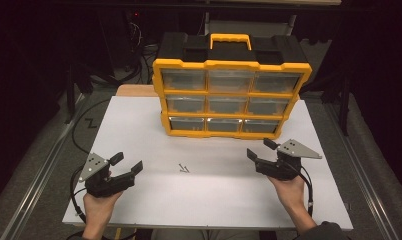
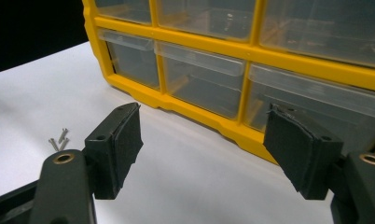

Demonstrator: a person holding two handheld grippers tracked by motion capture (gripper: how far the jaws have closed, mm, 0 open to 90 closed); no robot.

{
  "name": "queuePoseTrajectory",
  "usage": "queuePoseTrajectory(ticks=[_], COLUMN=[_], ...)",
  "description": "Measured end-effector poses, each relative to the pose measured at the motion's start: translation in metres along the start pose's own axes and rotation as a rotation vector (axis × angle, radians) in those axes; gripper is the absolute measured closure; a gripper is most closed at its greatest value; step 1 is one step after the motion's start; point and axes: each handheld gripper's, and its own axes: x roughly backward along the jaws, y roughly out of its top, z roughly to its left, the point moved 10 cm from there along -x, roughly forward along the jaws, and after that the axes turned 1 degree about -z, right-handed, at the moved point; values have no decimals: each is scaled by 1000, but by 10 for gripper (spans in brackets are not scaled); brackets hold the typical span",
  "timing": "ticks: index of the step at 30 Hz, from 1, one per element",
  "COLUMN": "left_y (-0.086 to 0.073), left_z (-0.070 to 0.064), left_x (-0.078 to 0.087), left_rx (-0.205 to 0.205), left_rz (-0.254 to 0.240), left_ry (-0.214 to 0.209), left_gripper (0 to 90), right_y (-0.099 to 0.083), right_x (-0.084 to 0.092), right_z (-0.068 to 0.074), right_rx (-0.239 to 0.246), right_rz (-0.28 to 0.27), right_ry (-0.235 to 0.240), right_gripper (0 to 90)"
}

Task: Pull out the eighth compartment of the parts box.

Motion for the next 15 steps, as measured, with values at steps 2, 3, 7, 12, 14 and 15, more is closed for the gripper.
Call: queuePoseTrajectory(ticks=[2, 3, 7, 12, 14, 15], left_y=[0, 0, 0, 0, -1, -1], left_z=[0, 0, 1, 0, 0, 0], left_x=[0, 0, 0, -1, -1, -1], left_rx=[-1, 0, -1, -2, 1, -1], left_rz=[3, 0, 3, 4, 6, 8], left_ry=[1, 1, 1, -2, 0, 1], left_gripper=[230, 230, 230, 230, 230, 230], right_y=[5, 5, 11, 17, 21, 23], right_x=[-7, -7, -14, -22, -26, -28], right_z=[6, 6, 9, 9, 10, 10], right_rx=[11, 11, 27, 16, 18, 14], right_rz=[-8, -8, 2, 23, 24, 19], right_ry=[6, 6, 4, 2, -8, -4], right_gripper=[293, 293, 305, 342, 353, 354])
